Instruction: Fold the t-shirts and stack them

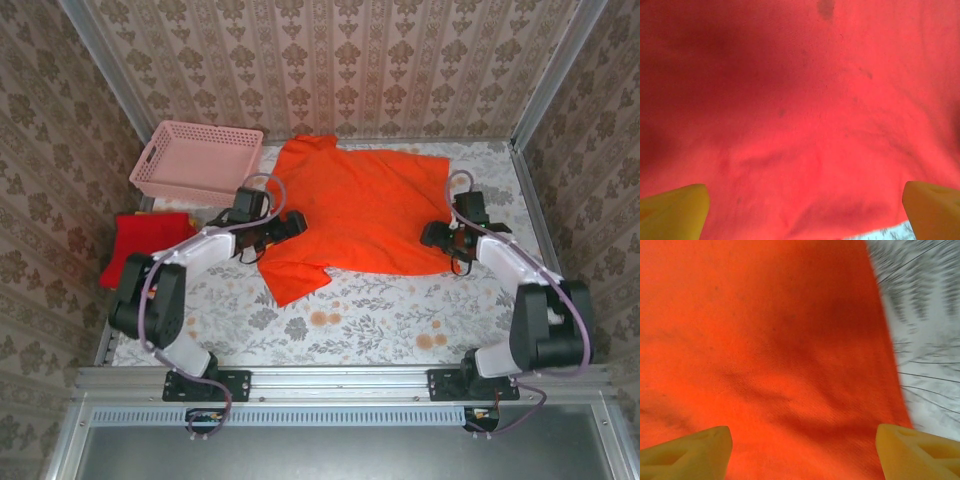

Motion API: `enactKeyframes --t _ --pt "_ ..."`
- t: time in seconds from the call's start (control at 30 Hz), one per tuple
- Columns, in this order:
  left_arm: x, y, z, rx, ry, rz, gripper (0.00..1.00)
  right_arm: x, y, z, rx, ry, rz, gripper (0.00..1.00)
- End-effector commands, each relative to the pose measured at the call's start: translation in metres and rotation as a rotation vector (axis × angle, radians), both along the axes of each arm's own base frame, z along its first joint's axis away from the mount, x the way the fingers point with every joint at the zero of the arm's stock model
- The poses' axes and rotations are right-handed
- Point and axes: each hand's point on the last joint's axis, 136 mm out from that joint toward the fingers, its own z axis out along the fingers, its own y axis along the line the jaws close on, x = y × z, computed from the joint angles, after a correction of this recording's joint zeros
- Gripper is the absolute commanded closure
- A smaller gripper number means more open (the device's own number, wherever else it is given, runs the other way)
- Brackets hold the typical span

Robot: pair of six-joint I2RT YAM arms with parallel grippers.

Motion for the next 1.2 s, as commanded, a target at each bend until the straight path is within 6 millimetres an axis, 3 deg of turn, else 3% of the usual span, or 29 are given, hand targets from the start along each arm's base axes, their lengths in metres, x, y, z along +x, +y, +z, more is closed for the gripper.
enactKeyframes --t 0.0,0.13,0.3,0.47,0.53,0.7,0.8,0.9,1.03,1.17 --pt "0.036 -0.02 0.008 -0.056 -0.092 -0.01 0.0 0.029 0.021 -0.004 0.081 -0.042 0.001 0.24" --pt "0.03 -0.025 -0.032 -0.071 0.011 -0.005 0.0 0.036 0.022 -0.03 0.11 0.007 -0.037 0.22" --pt "-0.012 -0.01 -0.066 -0.037 0.126 0.054 0.0 0.021 0.007 -0.049 0.082 0.076 -0.094 0.16" --pt "-0.057 0.011 -0.079 -0.004 0.187 0.105 0.0 -0.006 0.007 -0.059 0.145 0.137 -0.122 0.14" --pt "-0.071 0.007 -0.075 0.003 0.186 0.086 0.0 -0.019 0.005 -0.06 0.153 0.144 -0.146 0.14" --pt "-0.073 0.015 -0.041 0.037 0.109 0.104 0.0 -0.034 0.007 -0.052 0.159 0.136 -0.128 0.13" --pt "-0.072 0.026 -0.016 0.082 0.051 0.127 0.0 -0.031 0.01 -0.031 0.165 0.073 -0.095 0.12" --pt "-0.083 0.046 -0.002 0.143 0.049 0.175 0.0 -0.029 0.01 0.0 0.146 -0.01 -0.054 0.11" --pt "-0.121 0.08 -0.004 0.228 0.163 0.287 0.03 -0.033 0.006 0.022 0.094 -0.041 -0.01 0.1" --pt "-0.153 0.097 -0.011 0.197 0.224 0.392 0.1 -0.034 0.001 0.033 0.061 -0.058 -0.004 0.1"
